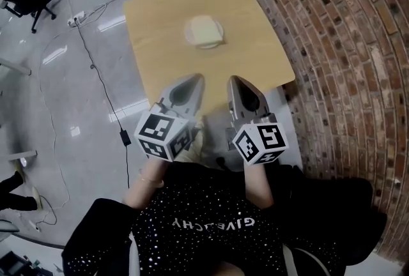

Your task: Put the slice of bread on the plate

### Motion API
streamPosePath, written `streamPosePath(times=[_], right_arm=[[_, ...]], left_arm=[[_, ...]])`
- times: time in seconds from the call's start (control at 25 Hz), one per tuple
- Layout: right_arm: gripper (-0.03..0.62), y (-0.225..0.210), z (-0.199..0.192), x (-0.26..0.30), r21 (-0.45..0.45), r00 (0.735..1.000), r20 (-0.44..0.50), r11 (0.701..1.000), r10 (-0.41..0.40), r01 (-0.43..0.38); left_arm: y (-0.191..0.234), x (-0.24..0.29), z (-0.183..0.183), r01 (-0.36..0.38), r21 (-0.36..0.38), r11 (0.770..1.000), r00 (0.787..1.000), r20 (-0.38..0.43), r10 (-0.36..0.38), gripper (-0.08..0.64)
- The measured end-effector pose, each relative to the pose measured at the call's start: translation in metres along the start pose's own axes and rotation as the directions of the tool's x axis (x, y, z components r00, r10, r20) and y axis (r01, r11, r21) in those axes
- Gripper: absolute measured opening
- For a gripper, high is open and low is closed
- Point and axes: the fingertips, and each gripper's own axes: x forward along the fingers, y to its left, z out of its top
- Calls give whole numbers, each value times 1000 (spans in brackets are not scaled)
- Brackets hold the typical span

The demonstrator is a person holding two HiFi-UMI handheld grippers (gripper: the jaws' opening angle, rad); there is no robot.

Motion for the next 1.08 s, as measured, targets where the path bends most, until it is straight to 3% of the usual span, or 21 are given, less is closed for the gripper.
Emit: streamPosePath(times=[0.4,1.08], right_arm=[[12,-6,-6,-18,5,998,21,998,-60,60],[12,17,-14,-22,-8,999,-9,999,-37,37]], left_arm=[[-13,-17,-8,25,12,1000,999,-23,-25,12],[1,-47,-7,-9,-46,999,1000,24,10,12]])
